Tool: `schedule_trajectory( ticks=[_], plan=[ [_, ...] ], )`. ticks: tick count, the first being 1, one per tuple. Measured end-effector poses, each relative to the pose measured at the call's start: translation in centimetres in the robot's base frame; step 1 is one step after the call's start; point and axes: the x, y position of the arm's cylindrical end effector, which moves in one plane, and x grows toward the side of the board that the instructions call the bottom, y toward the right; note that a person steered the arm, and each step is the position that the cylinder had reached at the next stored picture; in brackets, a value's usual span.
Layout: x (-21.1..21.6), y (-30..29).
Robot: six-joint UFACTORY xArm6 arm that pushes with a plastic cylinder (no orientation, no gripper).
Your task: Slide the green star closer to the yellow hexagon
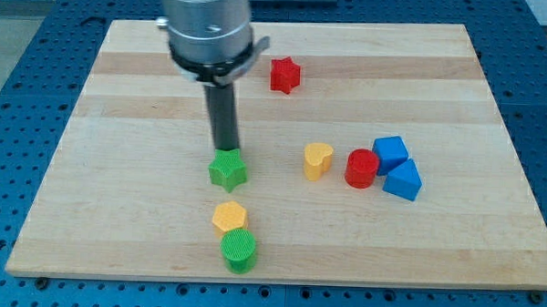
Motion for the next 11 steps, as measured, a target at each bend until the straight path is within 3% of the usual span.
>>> schedule_trajectory(
  ticks=[7,9,11],
  plan=[
    [-0.3,-21.3],
    [-2.6,-21.2],
    [-5.0,-4.7]
  ],
)
